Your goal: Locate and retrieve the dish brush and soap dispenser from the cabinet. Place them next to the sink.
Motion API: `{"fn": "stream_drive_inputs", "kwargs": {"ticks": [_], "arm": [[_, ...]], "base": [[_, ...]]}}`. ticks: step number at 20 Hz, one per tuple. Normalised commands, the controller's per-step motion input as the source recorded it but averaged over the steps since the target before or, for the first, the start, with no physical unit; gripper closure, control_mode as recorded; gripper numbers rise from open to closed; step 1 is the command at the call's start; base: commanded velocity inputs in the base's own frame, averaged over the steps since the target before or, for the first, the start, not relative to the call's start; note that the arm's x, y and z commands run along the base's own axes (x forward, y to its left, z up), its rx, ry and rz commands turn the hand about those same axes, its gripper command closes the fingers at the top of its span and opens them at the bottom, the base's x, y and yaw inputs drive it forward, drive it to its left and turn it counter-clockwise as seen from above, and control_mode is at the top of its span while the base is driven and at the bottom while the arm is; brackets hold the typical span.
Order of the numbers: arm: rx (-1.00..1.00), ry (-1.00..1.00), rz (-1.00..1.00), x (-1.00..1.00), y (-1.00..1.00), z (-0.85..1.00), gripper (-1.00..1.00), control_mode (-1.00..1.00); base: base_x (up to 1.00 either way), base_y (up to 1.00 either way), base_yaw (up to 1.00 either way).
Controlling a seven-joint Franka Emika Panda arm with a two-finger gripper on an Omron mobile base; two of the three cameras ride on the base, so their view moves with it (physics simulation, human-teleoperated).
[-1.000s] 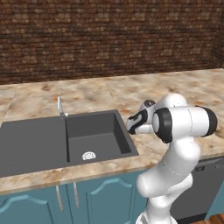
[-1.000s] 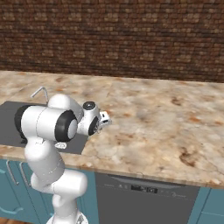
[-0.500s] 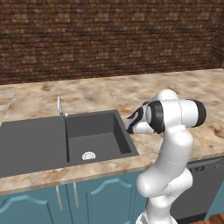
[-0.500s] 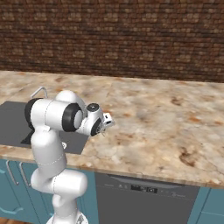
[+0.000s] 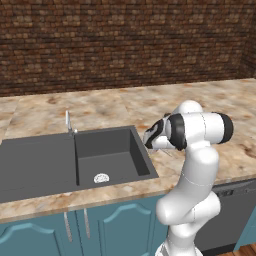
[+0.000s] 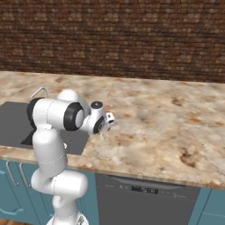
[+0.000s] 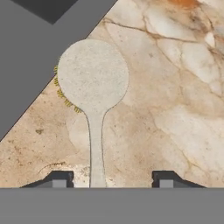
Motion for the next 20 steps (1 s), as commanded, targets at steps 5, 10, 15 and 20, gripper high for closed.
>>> {"fn": "stream_drive_inputs", "kwargs": {"ticks": [5,10,15,20], "arm": [[0.03,0.06,-0.06,-0.14,0.09,0.17,-1.00,-1.00],[0.18,0.04,-0.20,-0.38,0.11,0.75,-1.00,-1.00],[0.07,0.03,-0.10,-0.46,0.23,0.73,-1.00,-1.00],[0.00,0.01,-0.21,-0.10,0.28,0.58,-1.00,-1.00]], "base": [[0.00,0.00,0.00],[0.00,0.00,0.00],[0.00,0.00,0.00],[0.00,0.00,0.00]]}}
